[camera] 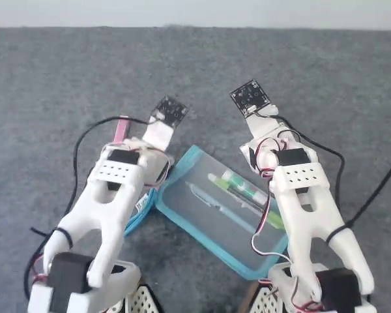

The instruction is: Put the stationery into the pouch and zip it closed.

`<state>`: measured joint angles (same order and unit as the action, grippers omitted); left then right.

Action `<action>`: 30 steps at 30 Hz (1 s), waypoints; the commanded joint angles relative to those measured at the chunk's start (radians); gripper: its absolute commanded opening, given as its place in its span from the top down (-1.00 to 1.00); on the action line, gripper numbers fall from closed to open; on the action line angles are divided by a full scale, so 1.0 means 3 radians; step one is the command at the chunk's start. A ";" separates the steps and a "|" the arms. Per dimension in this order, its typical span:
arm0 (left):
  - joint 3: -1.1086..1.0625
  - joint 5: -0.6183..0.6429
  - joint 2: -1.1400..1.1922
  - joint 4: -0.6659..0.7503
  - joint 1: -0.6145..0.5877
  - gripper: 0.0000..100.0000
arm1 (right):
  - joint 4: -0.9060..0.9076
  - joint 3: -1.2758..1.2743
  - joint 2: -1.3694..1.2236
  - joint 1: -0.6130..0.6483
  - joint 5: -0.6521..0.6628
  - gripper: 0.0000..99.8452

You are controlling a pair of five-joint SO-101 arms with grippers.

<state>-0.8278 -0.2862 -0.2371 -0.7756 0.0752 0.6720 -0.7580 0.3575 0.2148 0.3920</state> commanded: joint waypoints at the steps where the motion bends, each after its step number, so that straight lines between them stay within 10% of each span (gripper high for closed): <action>1: 0.0407 -0.0005 -0.0066 -0.0041 0.0056 0.66 | -0.0059 0.0015 0.0033 -0.0003 -0.0036 0.98; 22: 0.0591 0.0598 0.0220 -0.0189 0.0588 0.65 | -0.0043 0.0031 0.0115 -0.0519 -0.0358 0.98; 30: 0.0550 0.0967 0.0189 0.0097 -0.0031 0.65 | 0.0340 -0.0511 0.0770 -0.1583 0.0624 0.98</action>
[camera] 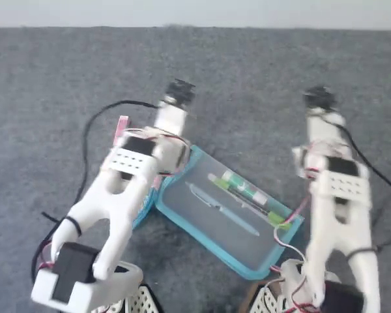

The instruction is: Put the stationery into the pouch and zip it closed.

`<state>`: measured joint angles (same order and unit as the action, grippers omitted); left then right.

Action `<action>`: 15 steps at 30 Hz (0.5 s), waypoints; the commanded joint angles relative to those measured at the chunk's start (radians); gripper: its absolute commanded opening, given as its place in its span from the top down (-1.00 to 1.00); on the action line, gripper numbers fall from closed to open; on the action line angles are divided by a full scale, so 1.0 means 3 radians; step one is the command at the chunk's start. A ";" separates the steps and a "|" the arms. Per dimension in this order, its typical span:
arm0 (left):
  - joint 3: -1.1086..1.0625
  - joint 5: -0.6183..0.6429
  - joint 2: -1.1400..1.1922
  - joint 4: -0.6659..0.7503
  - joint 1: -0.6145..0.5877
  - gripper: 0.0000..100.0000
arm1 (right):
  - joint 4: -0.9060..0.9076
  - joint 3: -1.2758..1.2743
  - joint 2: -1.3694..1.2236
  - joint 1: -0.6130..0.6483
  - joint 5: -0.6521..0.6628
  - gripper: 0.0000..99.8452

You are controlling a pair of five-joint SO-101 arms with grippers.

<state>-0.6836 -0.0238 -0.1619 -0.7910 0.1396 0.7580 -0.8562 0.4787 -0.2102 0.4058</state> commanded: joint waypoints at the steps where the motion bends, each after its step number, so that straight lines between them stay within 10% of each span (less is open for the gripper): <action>1: 0.0100 0.0097 -0.0036 0.0164 -0.0332 0.65 | 0.0084 -0.0343 0.0463 -0.0130 0.0844 0.98; 7: 0.0151 0.0097 -0.0031 0.0164 -0.0685 0.65 | 0.1179 -0.0926 0.1133 0.0038 0.2163 0.98; 15: 0.0151 0.0097 -0.0031 0.0164 -0.0706 0.65 | 0.1741 -0.1110 0.1813 0.0534 0.1795 0.98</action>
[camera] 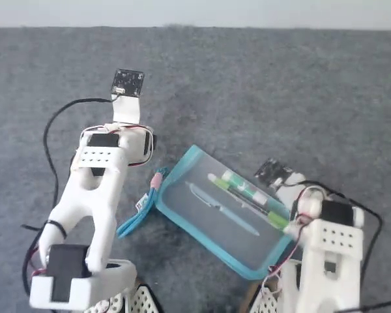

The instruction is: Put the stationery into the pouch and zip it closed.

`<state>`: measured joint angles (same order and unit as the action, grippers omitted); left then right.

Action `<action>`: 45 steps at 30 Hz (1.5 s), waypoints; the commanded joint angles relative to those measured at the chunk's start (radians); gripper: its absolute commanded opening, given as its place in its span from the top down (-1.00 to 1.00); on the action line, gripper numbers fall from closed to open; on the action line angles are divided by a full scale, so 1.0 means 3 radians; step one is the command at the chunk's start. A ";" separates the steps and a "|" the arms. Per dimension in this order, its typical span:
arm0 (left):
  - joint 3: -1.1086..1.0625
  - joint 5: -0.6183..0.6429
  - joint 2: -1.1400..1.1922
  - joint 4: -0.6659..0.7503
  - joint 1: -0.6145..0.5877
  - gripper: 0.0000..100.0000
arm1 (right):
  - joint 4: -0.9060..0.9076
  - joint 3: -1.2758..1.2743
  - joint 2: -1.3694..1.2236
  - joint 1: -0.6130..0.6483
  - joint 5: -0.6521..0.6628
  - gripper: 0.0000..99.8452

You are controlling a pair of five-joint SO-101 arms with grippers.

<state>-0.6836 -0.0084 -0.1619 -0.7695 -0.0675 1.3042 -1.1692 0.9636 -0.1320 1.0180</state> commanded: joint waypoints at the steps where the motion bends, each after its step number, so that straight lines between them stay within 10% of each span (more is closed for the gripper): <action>1: 0.0151 0.0046 -0.0031 0.0087 -0.0010 0.65 | -0.0212 -0.0128 0.0197 0.0407 -0.0414 0.98; 25: 0.0141 0.0051 -0.0031 0.0077 -0.0020 0.65 | -0.1343 0.2174 -0.3214 0.0473 -0.1166 0.98; 45: 0.0141 0.0046 -0.0031 0.0082 -0.0031 0.65 | -0.0197 0.0767 -0.1164 0.0882 -0.0875 0.98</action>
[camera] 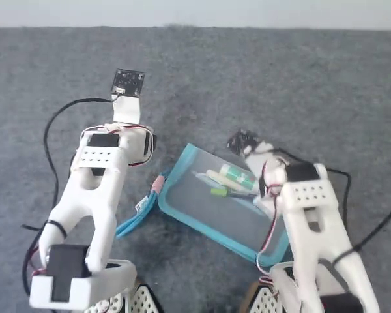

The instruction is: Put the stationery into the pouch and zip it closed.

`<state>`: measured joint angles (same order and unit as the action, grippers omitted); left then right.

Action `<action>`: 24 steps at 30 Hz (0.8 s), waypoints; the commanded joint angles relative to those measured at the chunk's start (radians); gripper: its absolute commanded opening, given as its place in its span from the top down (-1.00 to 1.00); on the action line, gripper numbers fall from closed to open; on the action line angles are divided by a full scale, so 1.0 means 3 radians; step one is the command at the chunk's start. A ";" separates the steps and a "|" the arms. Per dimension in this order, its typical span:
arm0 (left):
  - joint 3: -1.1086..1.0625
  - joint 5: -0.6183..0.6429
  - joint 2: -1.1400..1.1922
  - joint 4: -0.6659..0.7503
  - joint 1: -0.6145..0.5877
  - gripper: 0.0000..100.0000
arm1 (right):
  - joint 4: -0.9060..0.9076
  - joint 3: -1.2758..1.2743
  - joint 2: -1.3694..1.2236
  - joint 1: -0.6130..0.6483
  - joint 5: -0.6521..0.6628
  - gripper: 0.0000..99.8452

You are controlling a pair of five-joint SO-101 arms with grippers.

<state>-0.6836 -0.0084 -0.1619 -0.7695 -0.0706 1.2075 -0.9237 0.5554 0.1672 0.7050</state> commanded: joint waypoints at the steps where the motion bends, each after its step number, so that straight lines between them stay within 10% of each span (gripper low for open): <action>1: 0.0141 0.0046 -0.0031 0.0082 -0.0020 0.65 | 0.0115 -0.0072 0.0156 -0.0176 0.0189 0.98; 24: 0.0095 0.0046 -0.0031 0.0092 -0.0020 0.65 | -0.0724 0.2614 -0.2897 -0.0760 -0.0169 0.98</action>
<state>-0.6836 -0.0084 -0.1619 -0.7695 -0.0736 1.0173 -0.3237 -0.2286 -0.0445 0.6836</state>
